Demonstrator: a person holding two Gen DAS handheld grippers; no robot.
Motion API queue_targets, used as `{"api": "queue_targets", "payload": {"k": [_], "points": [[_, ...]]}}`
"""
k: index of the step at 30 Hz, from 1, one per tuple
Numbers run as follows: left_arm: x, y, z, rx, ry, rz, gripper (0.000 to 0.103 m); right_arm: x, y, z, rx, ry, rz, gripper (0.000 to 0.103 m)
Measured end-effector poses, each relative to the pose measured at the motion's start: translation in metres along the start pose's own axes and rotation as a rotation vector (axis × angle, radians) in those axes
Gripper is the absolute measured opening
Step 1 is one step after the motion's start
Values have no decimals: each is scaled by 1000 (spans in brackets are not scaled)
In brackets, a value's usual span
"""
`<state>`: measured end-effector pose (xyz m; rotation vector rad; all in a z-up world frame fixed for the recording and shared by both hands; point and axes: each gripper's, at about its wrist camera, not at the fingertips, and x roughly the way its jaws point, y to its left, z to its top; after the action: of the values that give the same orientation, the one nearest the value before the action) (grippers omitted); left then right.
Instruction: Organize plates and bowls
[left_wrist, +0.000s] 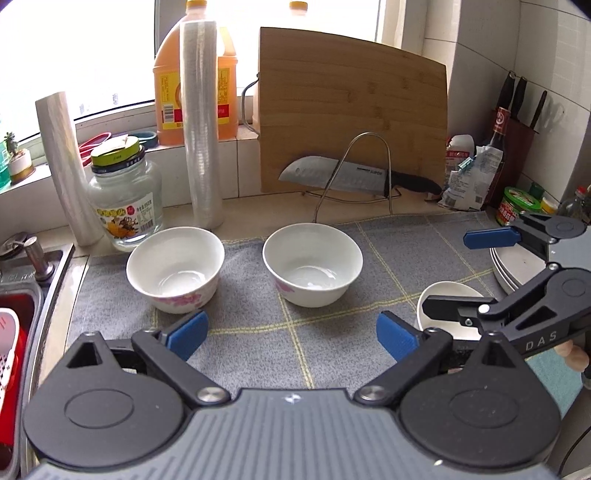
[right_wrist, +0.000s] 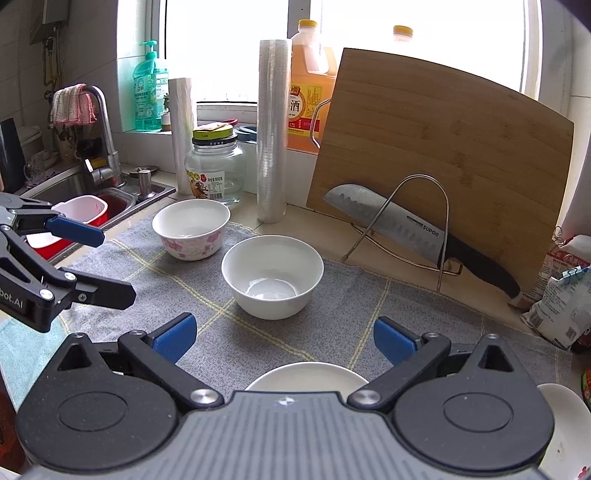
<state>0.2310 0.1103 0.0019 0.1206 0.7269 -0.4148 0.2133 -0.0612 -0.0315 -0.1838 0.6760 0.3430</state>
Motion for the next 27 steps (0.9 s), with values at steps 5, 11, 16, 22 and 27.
{"api": "queue_targets", "payload": {"k": [5, 11, 16, 22, 27], "points": [[15, 16, 17, 59, 22, -34, 98, 14, 12, 6, -35, 30, -59, 103], [39, 26, 34, 111, 79, -79, 98, 33, 22, 6, -28, 85, -87, 103], [65, 26, 49, 159, 124, -100, 98, 49, 26, 8, -30, 117, -90, 103], [97, 22, 68, 215, 161, -143, 97, 66, 27, 15, -47, 126, -87, 103], [130, 19, 77, 255, 220, -172, 97, 83, 24, 21, -43, 151, -80, 103]]}}
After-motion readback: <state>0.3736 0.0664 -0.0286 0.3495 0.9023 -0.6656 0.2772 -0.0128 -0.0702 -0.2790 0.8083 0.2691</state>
